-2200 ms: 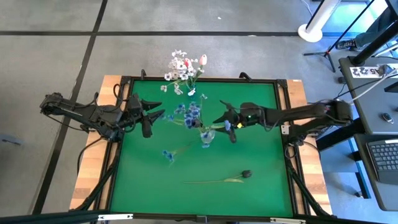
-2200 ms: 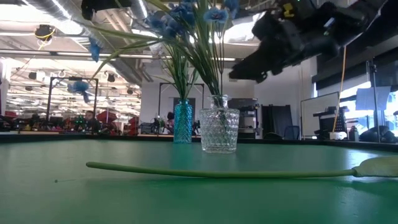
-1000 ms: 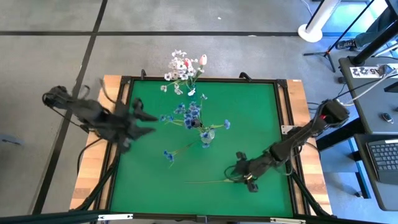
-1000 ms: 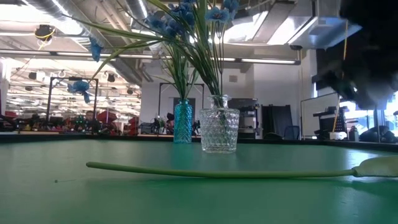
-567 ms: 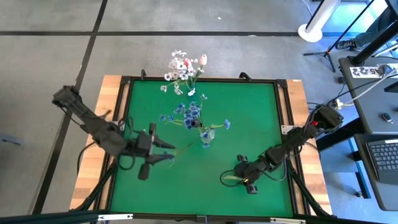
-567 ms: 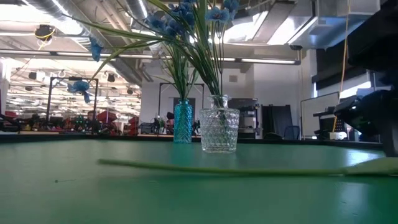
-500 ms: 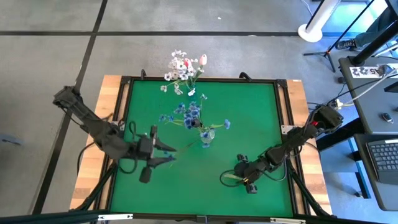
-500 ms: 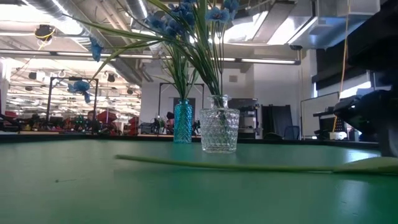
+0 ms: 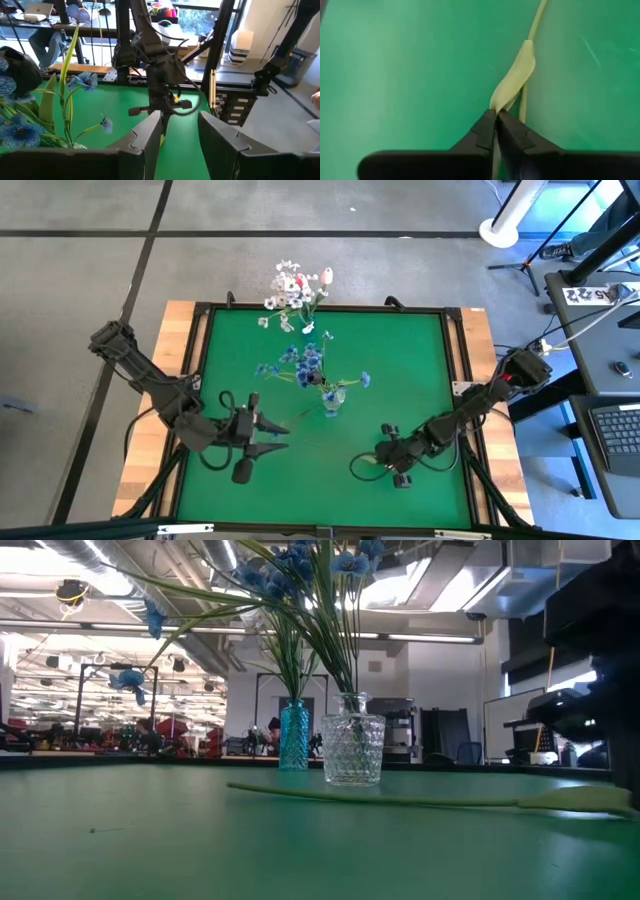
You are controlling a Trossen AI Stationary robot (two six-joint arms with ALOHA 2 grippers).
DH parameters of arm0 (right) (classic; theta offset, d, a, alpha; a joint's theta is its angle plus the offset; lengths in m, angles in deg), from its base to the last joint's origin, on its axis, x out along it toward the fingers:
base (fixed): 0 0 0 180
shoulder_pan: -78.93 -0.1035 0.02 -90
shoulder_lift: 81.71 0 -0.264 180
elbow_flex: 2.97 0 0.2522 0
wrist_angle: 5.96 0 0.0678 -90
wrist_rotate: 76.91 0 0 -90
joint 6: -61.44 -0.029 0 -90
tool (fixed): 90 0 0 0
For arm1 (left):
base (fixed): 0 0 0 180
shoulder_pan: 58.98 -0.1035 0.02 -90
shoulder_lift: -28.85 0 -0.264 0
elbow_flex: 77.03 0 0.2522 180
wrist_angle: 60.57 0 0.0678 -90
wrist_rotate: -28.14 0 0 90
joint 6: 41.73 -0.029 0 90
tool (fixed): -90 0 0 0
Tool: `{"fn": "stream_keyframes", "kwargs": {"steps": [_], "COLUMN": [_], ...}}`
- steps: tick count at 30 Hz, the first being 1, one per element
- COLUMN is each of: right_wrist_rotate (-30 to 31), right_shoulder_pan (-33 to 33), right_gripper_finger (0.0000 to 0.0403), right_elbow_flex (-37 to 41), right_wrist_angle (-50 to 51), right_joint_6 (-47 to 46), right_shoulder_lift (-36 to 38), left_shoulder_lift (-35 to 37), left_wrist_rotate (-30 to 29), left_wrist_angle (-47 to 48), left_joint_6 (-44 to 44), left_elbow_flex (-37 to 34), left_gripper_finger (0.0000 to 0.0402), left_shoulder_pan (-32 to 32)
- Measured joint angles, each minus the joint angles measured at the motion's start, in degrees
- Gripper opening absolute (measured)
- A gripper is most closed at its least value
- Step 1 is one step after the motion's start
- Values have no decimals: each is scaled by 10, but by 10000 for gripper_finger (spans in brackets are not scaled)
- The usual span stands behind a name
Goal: Sort flowers into vase by color
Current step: Put the black flower into the transparent vase
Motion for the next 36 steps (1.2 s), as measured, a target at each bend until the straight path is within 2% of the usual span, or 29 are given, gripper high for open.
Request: {"fn": "stream_keyframes", "kwargs": {"steps": [3, 8, 14, 18, 21, 28, 32, 36], "right_wrist_rotate": [7, 26, 70, 80, 80, 79, 69, 63], "right_shoulder_pan": [-1, -2, -17, -16, -16, -16, -16, -16], "right_gripper_finger": [14, 7, 3, 2, 1, 1, 1, 0], "right_elbow_flex": [-57, -200, -365, -436, -466, -498, -508, -524], "right_wrist_angle": [114, 331, 466, 506, 513, 513, 512, 512], "right_joint_6": [1, 19, 79, 92, 100, 106, 106, 108], "right_shoulder_lift": [0, 0, 0, 0, 0, 0, 0, 0], "left_shoulder_lift": [0, -13, -89, -134, -173, -270, -304, -330], "left_wrist_rotate": [0, 9, 19, 17, 5, -94, -114, -79], "left_wrist_angle": [-8, -58, -64, -59, -60, -60, -64, -63], "left_joint_6": [5, 50, 31, 10, -62, -225, -222, -191], "left_elbow_flex": [0, 2, 0, 16, 46, 124, 152, 162], "left_gripper_finger": [124, 124, 124, 124, 124, 128, 152, 188], "left_shoulder_pan": [1, 1, -5, -15, -16, -21, -37, -52]}}
